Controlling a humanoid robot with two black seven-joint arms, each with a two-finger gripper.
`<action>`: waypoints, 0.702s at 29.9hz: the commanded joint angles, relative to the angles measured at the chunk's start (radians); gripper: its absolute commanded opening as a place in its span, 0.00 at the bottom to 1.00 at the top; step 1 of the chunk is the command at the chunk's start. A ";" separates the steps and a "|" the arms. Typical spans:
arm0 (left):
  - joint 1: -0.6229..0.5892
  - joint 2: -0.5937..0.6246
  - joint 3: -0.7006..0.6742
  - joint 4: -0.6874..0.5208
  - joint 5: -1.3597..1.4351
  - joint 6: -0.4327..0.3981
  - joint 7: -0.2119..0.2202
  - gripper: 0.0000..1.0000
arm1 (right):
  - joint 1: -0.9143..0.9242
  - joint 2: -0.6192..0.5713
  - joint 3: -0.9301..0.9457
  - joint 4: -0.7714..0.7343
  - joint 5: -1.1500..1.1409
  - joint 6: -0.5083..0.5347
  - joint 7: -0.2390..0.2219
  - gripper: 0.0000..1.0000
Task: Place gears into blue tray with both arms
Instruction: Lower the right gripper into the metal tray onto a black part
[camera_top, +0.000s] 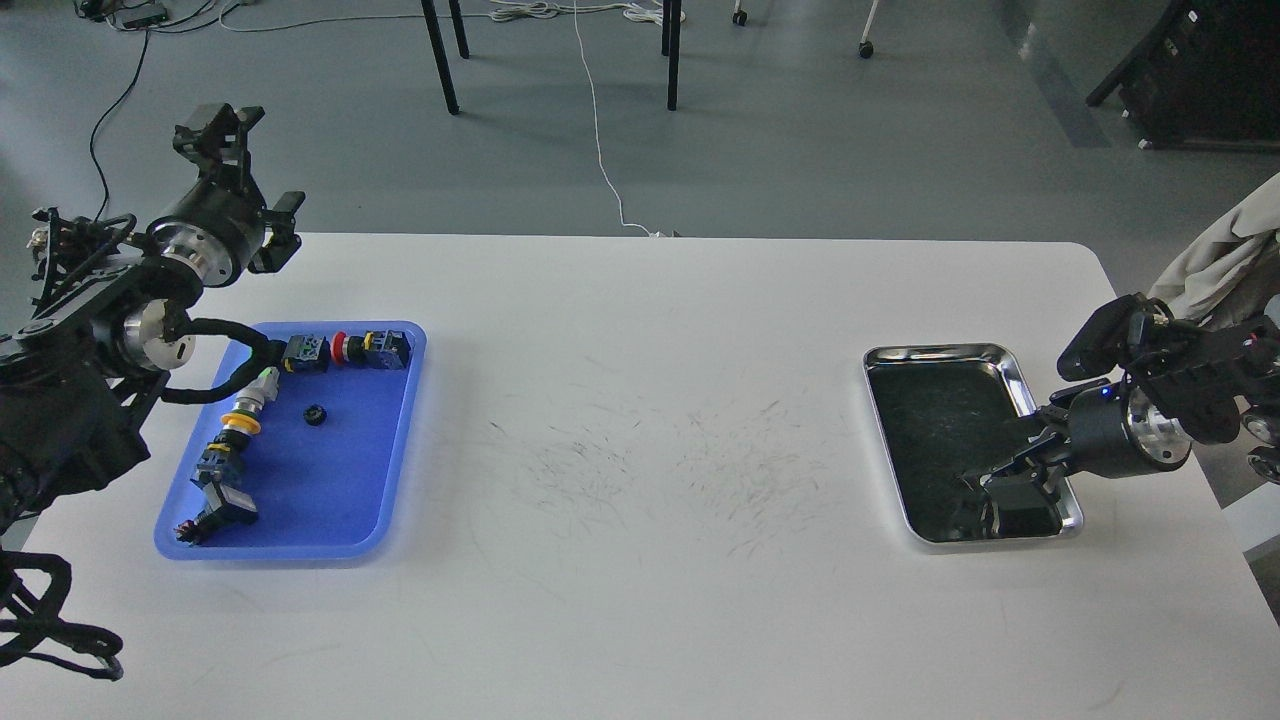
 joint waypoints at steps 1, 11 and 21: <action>0.001 0.000 -0.002 0.000 -0.002 0.004 -0.004 0.99 | -0.010 0.039 -0.015 -0.032 0.000 -0.001 0.000 0.81; 0.002 0.002 -0.002 0.000 -0.002 0.010 -0.010 0.99 | -0.024 0.119 -0.021 -0.107 0.000 -0.010 0.000 0.73; 0.004 0.003 0.000 0.001 -0.002 0.011 -0.010 0.99 | -0.042 0.127 -0.038 -0.112 0.000 -0.010 0.000 0.62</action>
